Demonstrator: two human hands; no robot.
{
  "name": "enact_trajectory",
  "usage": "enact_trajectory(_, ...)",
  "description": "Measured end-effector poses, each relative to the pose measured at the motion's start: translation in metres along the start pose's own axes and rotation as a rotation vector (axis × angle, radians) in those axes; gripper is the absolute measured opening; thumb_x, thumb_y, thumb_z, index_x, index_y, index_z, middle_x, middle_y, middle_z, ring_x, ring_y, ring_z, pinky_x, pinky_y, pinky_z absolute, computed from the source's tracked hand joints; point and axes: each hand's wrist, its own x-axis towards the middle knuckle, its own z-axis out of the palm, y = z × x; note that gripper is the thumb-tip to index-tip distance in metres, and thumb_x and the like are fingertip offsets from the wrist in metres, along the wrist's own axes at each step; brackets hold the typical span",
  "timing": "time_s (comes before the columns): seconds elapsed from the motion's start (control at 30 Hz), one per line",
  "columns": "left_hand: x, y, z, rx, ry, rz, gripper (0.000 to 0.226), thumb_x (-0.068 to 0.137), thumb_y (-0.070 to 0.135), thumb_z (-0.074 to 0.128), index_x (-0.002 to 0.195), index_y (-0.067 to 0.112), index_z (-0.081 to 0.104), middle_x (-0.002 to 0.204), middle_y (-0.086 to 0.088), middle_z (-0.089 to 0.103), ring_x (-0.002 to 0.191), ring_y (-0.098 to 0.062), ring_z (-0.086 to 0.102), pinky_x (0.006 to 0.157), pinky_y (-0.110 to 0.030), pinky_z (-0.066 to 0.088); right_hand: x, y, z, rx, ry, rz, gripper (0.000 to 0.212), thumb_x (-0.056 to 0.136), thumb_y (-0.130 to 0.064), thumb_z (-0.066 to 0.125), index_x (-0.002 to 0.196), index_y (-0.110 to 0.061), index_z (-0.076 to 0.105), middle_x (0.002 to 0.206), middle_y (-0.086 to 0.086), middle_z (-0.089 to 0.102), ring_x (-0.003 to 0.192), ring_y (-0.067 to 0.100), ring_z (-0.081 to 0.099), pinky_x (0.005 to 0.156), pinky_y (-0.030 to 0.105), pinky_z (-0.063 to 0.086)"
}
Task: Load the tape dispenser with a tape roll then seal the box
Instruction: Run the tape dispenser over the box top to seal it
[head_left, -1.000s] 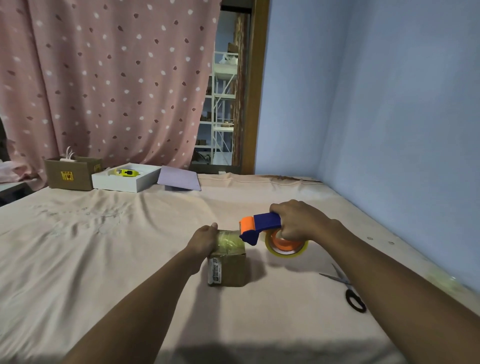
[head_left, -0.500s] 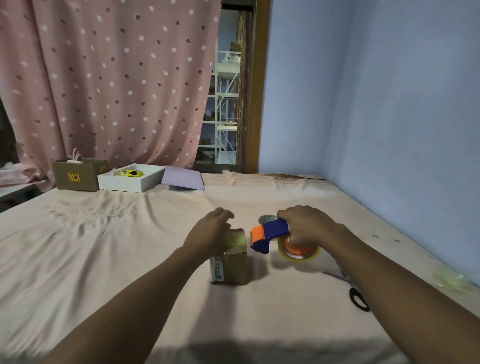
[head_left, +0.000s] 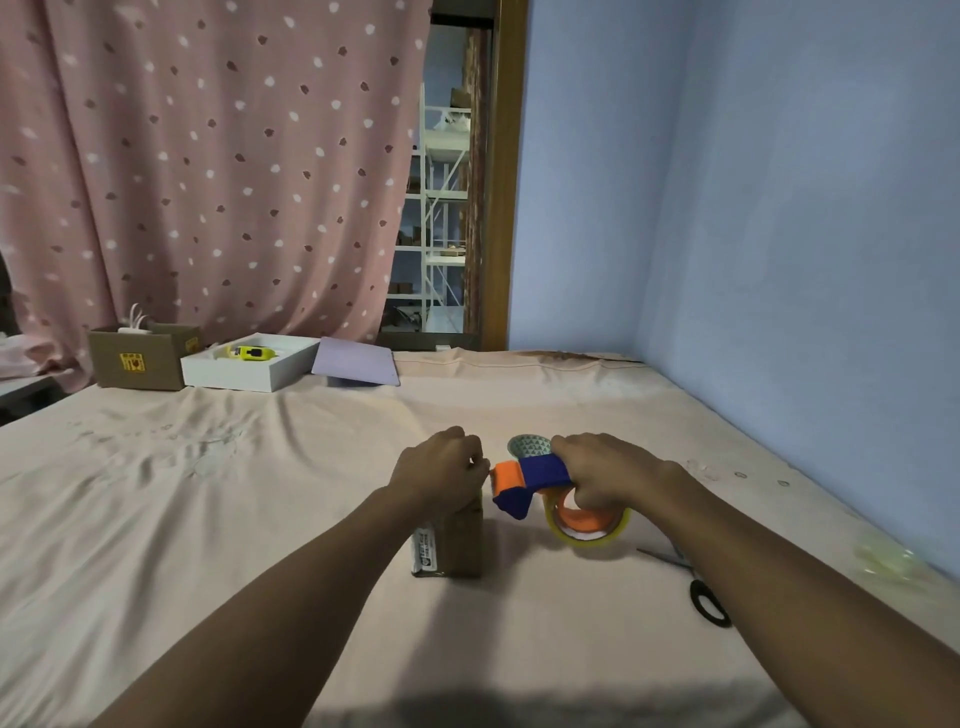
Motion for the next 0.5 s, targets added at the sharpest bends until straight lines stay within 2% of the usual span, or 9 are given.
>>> enact_trajectory(0.13, 0.0, 0.001, 0.018, -0.016, 0.01, -0.027, 0.037, 0.096, 0.042, 0.045, 0.116, 0.018, 0.065, 0.114, -0.001, 0.059, 0.111, -0.022, 0.056, 0.087, -0.042, 0.052, -0.003, 0.003, 0.008, 0.014, 0.068, 0.004, 0.043, 0.076, -0.024, 0.07, 0.111, -0.03, 0.044, 0.098, -0.005, 0.057, 0.085, 0.018, 0.055, 0.066, 0.028, 0.042)
enact_trajectory(0.27, -0.001, -0.006, 0.021, -0.095, -0.045, -0.015, 0.041, 0.099, 0.039, 0.042, 0.129, 0.02, 0.064, 0.126, -0.005, 0.066, 0.115, -0.027, 0.058, 0.091, -0.037, 0.048, -0.002, 0.003, 0.006, -0.012, 0.073, 0.004, 0.046, 0.077, -0.026, 0.07, 0.117, -0.029, 0.047, 0.103, -0.003, 0.061, 0.085, 0.018, 0.054, 0.067, 0.029, 0.042)
enact_trajectory(0.37, -0.002, -0.004, 0.019, -0.069, -0.068, -0.015, 0.041, 0.097, 0.038, 0.044, 0.127, 0.022, 0.065, 0.125, -0.004, 0.07, 0.11, -0.027, 0.063, 0.089, -0.036, 0.049, 0.002, -0.004, 0.004, -0.064, 0.067, -0.013, 0.051, 0.078, -0.03, 0.072, 0.122, -0.027, 0.048, 0.108, 0.001, 0.063, 0.085, 0.018, 0.052, 0.069, 0.03, 0.044)
enact_trajectory(0.5, 0.001, -0.003, 0.017, -0.104, -0.102, -0.048, 0.033, 0.092, 0.035, 0.048, 0.11, 0.019, 0.069, 0.108, -0.005, 0.074, 0.096, -0.026, 0.066, 0.082, -0.039, 0.055, 0.004, -0.015, -0.005, -0.137, 0.056, -0.027, 0.051, 0.082, -0.028, 0.07, 0.128, -0.027, 0.048, 0.105, 0.001, 0.061, 0.084, 0.02, 0.051, 0.069, 0.032, 0.044)
